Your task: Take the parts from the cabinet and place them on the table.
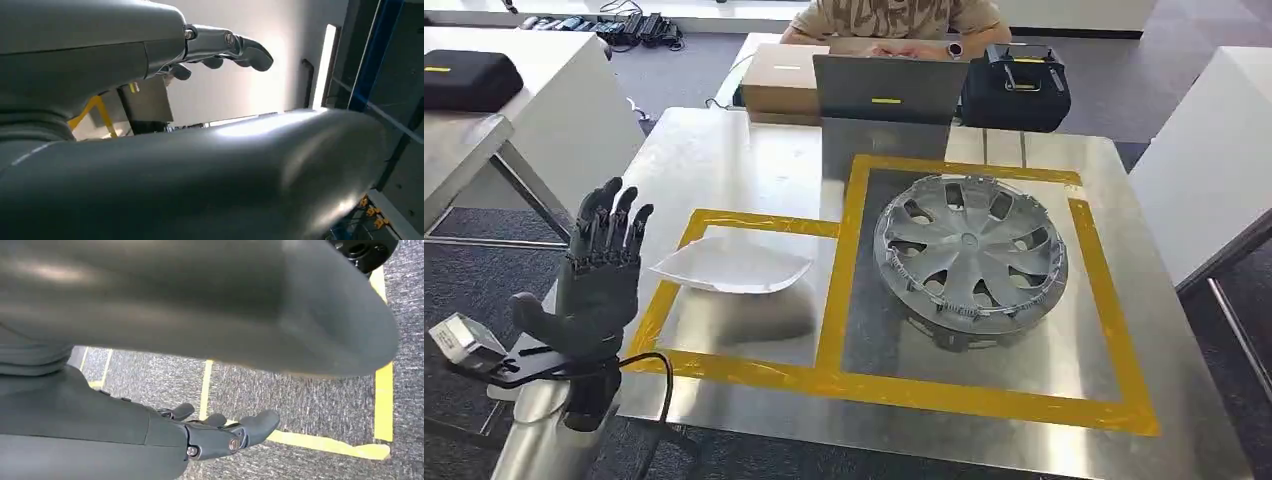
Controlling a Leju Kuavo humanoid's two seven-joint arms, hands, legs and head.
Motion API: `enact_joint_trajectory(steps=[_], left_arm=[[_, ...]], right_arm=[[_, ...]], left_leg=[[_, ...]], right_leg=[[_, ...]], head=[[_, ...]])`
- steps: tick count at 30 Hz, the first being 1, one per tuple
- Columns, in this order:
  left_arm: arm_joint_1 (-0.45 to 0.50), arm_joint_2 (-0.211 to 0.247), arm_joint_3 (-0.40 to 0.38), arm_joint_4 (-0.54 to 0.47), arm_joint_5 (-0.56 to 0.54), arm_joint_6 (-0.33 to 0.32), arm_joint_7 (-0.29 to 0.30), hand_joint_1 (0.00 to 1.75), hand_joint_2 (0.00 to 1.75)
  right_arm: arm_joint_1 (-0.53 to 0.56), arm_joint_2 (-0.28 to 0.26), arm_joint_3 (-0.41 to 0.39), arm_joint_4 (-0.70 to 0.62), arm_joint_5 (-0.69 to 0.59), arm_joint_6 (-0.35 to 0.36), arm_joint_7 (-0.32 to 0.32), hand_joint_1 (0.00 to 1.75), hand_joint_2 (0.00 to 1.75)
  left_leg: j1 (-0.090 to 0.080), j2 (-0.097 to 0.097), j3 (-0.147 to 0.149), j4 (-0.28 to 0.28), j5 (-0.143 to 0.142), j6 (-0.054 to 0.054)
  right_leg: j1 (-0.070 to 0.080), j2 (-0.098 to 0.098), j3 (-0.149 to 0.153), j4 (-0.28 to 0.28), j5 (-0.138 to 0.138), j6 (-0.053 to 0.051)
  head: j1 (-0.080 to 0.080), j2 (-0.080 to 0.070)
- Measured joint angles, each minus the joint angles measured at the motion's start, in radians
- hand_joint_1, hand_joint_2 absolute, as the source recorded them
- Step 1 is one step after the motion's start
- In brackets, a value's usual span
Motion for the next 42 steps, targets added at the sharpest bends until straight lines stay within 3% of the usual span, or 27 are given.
enact_joint_trajectory(steps=[3, 5, 8, 9, 10, 11, 13, 14, 15, 17, 19, 20, 23, 24, 25, 26, 27, 29, 30, 31, 34, 35, 37, 38, 39, 40, 42], left_arm=[[0.01, -0.009, 0.011, -0.032, 0.0, -0.001, 0.015, 0.0, 0.0], [0.011, -0.021, 0.014, -0.041, -0.009, -0.001, 0.016, 0.0, 0.0], [0.022, -0.026, 0.016, -0.043, -0.019, -0.001, 0.022, 0.0, 0.0], [0.028, -0.027, 0.016, -0.043, -0.025, -0.001, 0.022, 0.0, 0.0], [0.033, -0.027, 0.016, -0.042, -0.035, -0.001, 0.023, 0.0, 0.0], [0.034, -0.027, 0.016, -0.04, -0.044, 0.0, 0.023, 0.0, 0.0], [0.035, -0.027, 0.016, -0.039, -0.062, 0.003, 0.023, 0.0, 0.0], [0.035, -0.026, 0.016, -0.039, -0.078, 0.005, 0.027, 0.0, 0.0], [0.036, -0.023, 0.016, -0.037, -0.091, 0.01, 0.031, 0.0, 0.0], [0.033, -0.022, 0.014, -0.032, -0.112, 0.012, 0.038, 0.0, 0.0], [0.029, -0.02, 0.014, -0.019, -0.12, 0.015, 0.045, 0.0, 0.0], [0.026, -0.017, 0.014, -0.011, -0.121, 0.017, 0.045, 0.0, 0.0], [0.015, -0.014, 0.014, 0.013, -0.123, 0.019, 0.046, 0.0, 0.0], [0.014, -0.014, 0.014, 0.019, -0.124, 0.019, 0.046, 0.0, 0.0], [0.014, -0.013, 0.014, 0.027, -0.124, 0.021, 0.046, 0.0, 0.0], [0.014, -0.01, 0.014, 0.033, -0.124, 0.021, 0.046, 0.0, 0.0], [0.014, -0.008, 0.014, 0.037, -0.124, 0.021, 0.046, 0.0, 0.0], [0.009, -0.005, 0.014, 0.043, -0.124, 0.021, 0.044, 0.0, 0.0], [0.007, -0.003, 0.014, 0.043, -0.124, 0.021, 0.044, 0.0, 0.0], [0.01, -0.003, 0.014, 0.044, -0.124, 0.021, 0.042, 0.0, 0.0], [0.014, 0.002, 0.015, 0.045, -0.123, 0.021, 0.04, 0.0, 0.0], [0.013, 0.002, 0.015, 0.045, -0.122, 0.021, 0.039, 0.0, 0.0], [0.018, 0.002, 0.015, 0.044, -0.122, 0.021, 0.036, 0.0, 0.0], [0.025, 0.002, 0.016, 0.045, -0.121, 0.021, 0.036, 0.0, 0.0], [0.031, 0.002, 0.018, 0.045, -0.12, 0.021, 0.034, 0.0, 0.0], [0.038, 0.002, 0.019, 0.045, -0.12, 0.021, 0.034, 0.0, 0.0], [0.051, 0.003, 0.024, 0.045, -0.12, 0.021, 0.034, 0.0, 0.0]], right_arm=[[-0.001, 0.0, 0.0, 0.0, 0.0, 0.0, 0.002, 0.0, 0.0], [-0.002, -0.002, 0.0, 0.0, 0.0, -0.001, -0.001, 0.0, 0.0], [-0.003, -0.002, 0.0, 0.0, 0.0, 0.0, -0.001, 0.0, 0.0], [-0.002, -0.002, 0.0, 0.0, 0.0, 0.0, -0.001, 0.0, 0.0], [-0.001, -0.002, 0.0, 0.0, 0.0, 0.0, -0.001, 0.0, 0.0], [-0.001, -0.004, 0.0, 0.0, 0.0, 0.0, -0.001, 0.0, 0.0], [-0.002, -0.006, 0.0, 0.0, 0.0, 0.0, -0.001, 0.0, 0.0], [-0.004, -0.006, 0.0, 0.0, 0.0, 0.0, 0.0, 0.0, 0.0], [-0.005, -0.004, 0.0, 0.001, -0.001, 0.0, 0.002, 0.0, 0.0], [-0.006, -0.005, 0.0, 0.001, -0.003, 0.0, 0.005, 0.0, 0.0], [-0.007, -0.005, 0.0, 0.001, -0.006, -0.002, 0.005, 0.0, 0.0], [-0.007, -0.005, 0.0, 0.001, -0.006, -0.002, 0.006, 0.0, 0.0], [-0.007, -0.005, 0.0, 0.001, -0.009, -0.002, 0.007, 0.0, 0.0], [-0.006, -0.005, 0.0, 0.001, -0.009, -0.002, 0.008, 0.0, 0.0], [-0.006, -0.005, 0.0, 0.001, -0.009, -0.002, 0.009, 0.0, 0.0], [-0.005, -0.005, 0.0, 0.001, -0.009, -0.002, 0.011, 0.0, 0.0], [-0.005, -0.005, 0.0, 0.001, -0.009, -0.002, 0.012, 0.0, 0.0], [-0.005, -0.005, 0.0, 0.001, -0.009, -0.002, 0.013, 0.0, 0.0], [-0.005, -0.004, 0.0, 0.001, -0.009, -0.002, 0.014, 0.0, 0.0], [-0.005, -0.004, 0.0, 0.001, -0.009, -0.002, 0.014, 0.0, 0.0], [-0.004, -0.005, 0.0, 0.001, -0.007, -0.002, 0.014, 0.0, 0.0], [-0.004, -0.006, 0.0, 0.001, -0.006, -0.001, 0.014, 0.0, 0.0], [-0.003, -0.005, 0.0, 0.001, -0.005, 0.0, 0.014, 0.0, 0.0], [-0.004, -0.006, 0.0, 0.001, -0.004, 0.001, 0.013, 0.0, 0.0], [-0.004, -0.006, 0.0, 0.001, -0.003, 0.0, 0.013, 0.0, 0.0], [-0.004, -0.007, 0.0, 0.001, -0.002, 0.0, 0.013, 0.0, 0.0], [-0.004, -0.009, 0.0, 0.001, 0.0, 0.0, 0.012, 0.0, 0.0]], left_leg=[[-0.002, -0.001, 0.0, -0.004, 0.011, 0.006], [0.015, 0.003, 0.013, -0.029, 0.03, 0.011], [0.018, 0.008, 0.004, -0.028, 0.034, 0.014], [0.019, 0.01, 0.0, -0.025, 0.035, 0.012], [0.022, 0.01, -0.003, -0.021, 0.036, 0.01], [0.027, 0.01, -0.006, -0.017, 0.035, 0.006], [0.04, 0.01, -0.014, -0.001, 0.028, -0.008], [0.043, 0.01, -0.02, 0.013, 0.023, -0.019], [0.04, 0.005, -0.032, 0.018, 0.022, -0.03], [0.035, 0.002, -0.035, 0.024, 0.022, -0.041], [0.04, 0.001, -0.039, 0.021, 0.028, -0.056], [0.041, 0.002, -0.043, 0.034, 0.012, -0.058], [0.039, 0.003, -0.122, 0.232, -0.127, -0.06], [0.038, 0.003, -0.146, 0.296, -0.154, -0.059], [0.037, 0.003, -0.152, 0.326, -0.159, -0.056], [0.035, 0.003, -0.135, 0.307, -0.14, -0.051], [0.032, 0.003, -0.092, 0.24, -0.103, -0.043], [0.023, 0.003, 0.022, 0.055, -0.043, -0.022], [0.016, 0.005, 0.041, 0.017, -0.055, -0.022], [0.013, 0.005, 0.033, 0.025, -0.03, -0.026], [0.01, 0.004, 0.016, 0.012, -0.015, -0.001], [0.015, 0.008, 0.008, 0.007, 0.001, 0.006], [0.015, 0.009, -0.018, 0.007, 0.02, 0.019], [0.014, 0.01, -0.031, 0.007, 0.031, 0.02], [0.013, 0.011, -0.046, 0.008, 0.042, 0.021], [0.012, 0.011, -0.059, 0.01, 0.052, 0.021], [0.013, 0.011, -0.085, 0.016, 0.07, 0.017]], right_leg=[[-0.001, 0.0, 0.004, -0.005, 0.008, 0.008], [0.004, 0.0, -0.003, 0.011, -0.013, 0.016], [-0.007, 0.0, -0.094, 0.224, -0.133, 0.03], [-0.01, 0.0, -0.121, 0.289, -0.152, 0.035], [-0.014, -0.001, -0.123, 0.301, -0.141, 0.04], [-0.018, -0.001, -0.102, 0.265, -0.111, 0.046], [-0.028, -0.003, -0.008, 0.099, -0.033, 0.058], [-0.032, -0.003, 0.034, 0.019, -0.042, 0.069], [-0.02, 0.01, 0.03, 0.037, -0.031, 0.049], [-0.024, 0.011, 0.021, 0.035, -0.047, 0.023], [-0.023, 0.009, 0.011, 0.032, -0.039, 0.005], [-0.024, 0.005, 0.008, 0.031, -0.033, -0.005], [-0.017, 0.002, -0.015, 0.031, -0.017, -0.019], [-0.014, 0.001, -0.024, 0.031, -0.01, -0.021], [-0.01, 0.001, -0.033, 0.032, -0.004, -0.022], [-0.007, 0.001, -0.041, 0.032, 0.003, -0.022], [-0.004, 0.001, -0.049, 0.032, 0.011, -0.021], [-0.002, 0.002, -0.06, 0.032, 0.025, -0.017], [0.0, 0.003, -0.062, 0.032, 0.033, -0.01], [-0.003, 0.002, -0.06, 0.029, 0.039, -0.004], [-0.002, 0.001, -0.063, 0.013, 0.066, 0.022], [-0.009, 0.001, -0.068, 0.021, 0.051, 0.025], [-0.008, 0.001, -0.102, 0.107, -0.061, 0.029], [-0.009, 0.0, -0.124, 0.188, -0.12, 0.032], [-0.008, 0.0, -0.141, 0.262, -0.156, 0.036], [-0.008, 0.0, -0.144, 0.31, -0.16, 0.037], [-0.008, 0.0, -0.091, 0.279, -0.105, 0.037]], head=[[0.0, 0.0], [0.001, 0.0], [0.009, 0.0], [0.009, 0.0], [0.009, 0.0], [0.009, 0.0], [0.009, 0.0], [0.011, 0.0], [0.017, 0.0], [0.015, 0.0], [0.012, 0.0], [0.01, 0.0], [-0.002, 0.0], [-0.003, 0.0], [-0.004, 0.0], [-0.005, 0.0], [-0.005, 0.0], [-0.007, 0.0], [-0.006, 0.0], [-0.005, 0.0], [-0.008, 0.0], [-0.007, 0.0], [0.0, 0.0], [0.003, 0.0], [0.004, 0.0], [0.005, 0.0], [0.006, 0.0]])
